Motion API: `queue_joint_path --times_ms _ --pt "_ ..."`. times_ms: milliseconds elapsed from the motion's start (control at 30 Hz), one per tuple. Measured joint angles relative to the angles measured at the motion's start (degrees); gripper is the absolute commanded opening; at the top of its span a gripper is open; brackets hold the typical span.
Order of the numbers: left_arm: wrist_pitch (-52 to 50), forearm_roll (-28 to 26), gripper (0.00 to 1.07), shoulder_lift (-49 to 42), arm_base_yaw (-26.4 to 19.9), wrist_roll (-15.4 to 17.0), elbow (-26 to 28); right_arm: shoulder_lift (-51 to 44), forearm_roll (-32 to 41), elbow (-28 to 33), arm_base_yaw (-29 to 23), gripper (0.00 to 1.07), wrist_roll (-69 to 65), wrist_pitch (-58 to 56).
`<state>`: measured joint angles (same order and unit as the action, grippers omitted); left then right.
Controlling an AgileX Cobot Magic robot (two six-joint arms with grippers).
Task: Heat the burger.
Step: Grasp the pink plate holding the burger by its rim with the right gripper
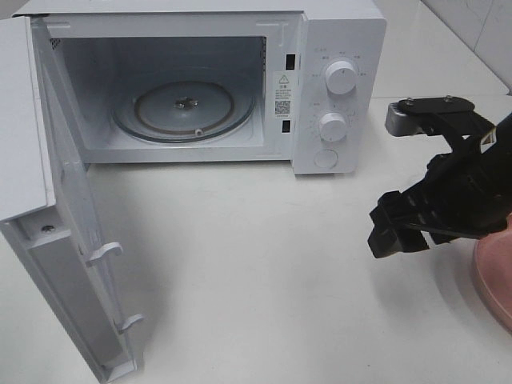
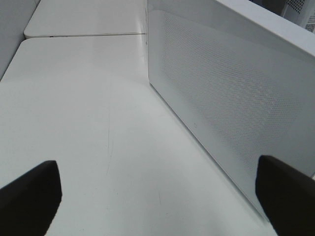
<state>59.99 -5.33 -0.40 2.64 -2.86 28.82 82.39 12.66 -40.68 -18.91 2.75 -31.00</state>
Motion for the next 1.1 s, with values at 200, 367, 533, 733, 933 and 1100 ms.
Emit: queue_joint_path --times_ms 200,367,533,733,933,1100 --pt "0.0 0.0 1.0 0.0 0.0 0.0 0.0 -0.6 -4.0 0.0 3.1 0.95 -2.1 -6.0" --pt "0.0 0.0 1.0 0.0 0.0 0.0 0.0 -0.6 -8.7 0.0 6.9 0.9 -5.7 -9.7" --pt "0.0 0.0 1.0 0.0 0.0 0.0 0.0 -0.6 -11.8 0.0 9.9 0.89 -7.0 -10.1" --pt "0.0 0.0 1.0 0.0 0.0 0.0 0.0 -0.3 -14.3 0.0 13.4 0.88 -7.1 -9.6" --pt "0.0 0.0 1.0 0.0 0.0 0.0 0.0 3.7 -14.5 0.0 13.9 0.88 -7.4 -6.5" --pt "0.0 0.0 1.0 0.0 0.0 0.0 0.0 7.3 -16.2 0.0 13.9 0.87 -9.5 -3.2"
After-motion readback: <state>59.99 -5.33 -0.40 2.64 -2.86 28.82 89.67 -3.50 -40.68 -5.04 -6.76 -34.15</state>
